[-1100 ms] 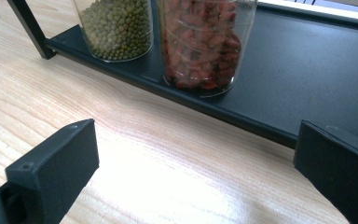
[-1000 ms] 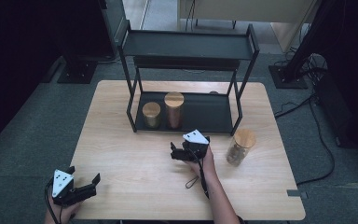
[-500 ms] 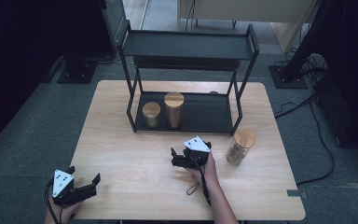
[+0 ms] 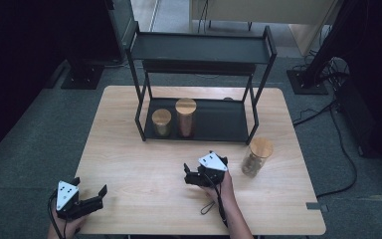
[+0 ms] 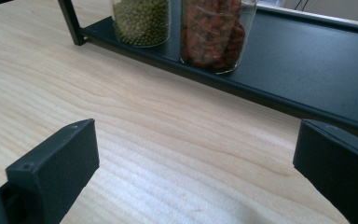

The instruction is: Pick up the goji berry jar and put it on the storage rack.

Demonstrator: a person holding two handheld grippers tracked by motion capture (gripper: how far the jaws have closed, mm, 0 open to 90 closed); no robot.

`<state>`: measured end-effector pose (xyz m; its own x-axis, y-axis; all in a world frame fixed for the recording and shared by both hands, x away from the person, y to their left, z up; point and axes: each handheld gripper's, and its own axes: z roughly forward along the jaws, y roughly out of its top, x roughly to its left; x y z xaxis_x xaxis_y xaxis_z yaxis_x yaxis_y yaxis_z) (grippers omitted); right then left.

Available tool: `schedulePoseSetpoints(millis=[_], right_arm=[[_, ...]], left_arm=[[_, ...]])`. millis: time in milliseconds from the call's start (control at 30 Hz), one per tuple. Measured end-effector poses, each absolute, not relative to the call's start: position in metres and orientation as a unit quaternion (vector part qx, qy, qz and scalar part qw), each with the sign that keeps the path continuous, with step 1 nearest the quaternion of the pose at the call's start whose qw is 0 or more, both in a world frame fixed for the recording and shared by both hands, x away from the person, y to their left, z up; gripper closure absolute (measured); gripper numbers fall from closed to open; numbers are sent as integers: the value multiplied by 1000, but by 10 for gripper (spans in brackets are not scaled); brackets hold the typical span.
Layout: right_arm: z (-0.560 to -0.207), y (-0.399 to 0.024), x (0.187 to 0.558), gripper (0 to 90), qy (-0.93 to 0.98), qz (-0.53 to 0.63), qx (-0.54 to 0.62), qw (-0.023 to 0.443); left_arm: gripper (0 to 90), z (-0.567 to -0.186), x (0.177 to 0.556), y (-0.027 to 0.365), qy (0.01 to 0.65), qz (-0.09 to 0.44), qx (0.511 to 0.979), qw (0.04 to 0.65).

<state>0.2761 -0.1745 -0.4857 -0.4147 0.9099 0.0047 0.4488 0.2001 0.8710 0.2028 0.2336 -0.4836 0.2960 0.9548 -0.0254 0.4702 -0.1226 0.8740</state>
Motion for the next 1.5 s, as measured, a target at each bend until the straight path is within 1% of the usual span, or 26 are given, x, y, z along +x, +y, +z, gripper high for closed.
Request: schedulePoseSetpoints(millis=[600,1500], right_arm=[[-484,-188,250,0,728,432,455,277],[-483,-234,227,0,719,425,469,286]], left_arm=[[5,-484,203,234,517,292,690,415],[6,-484,203,233,516,296,690,412]])
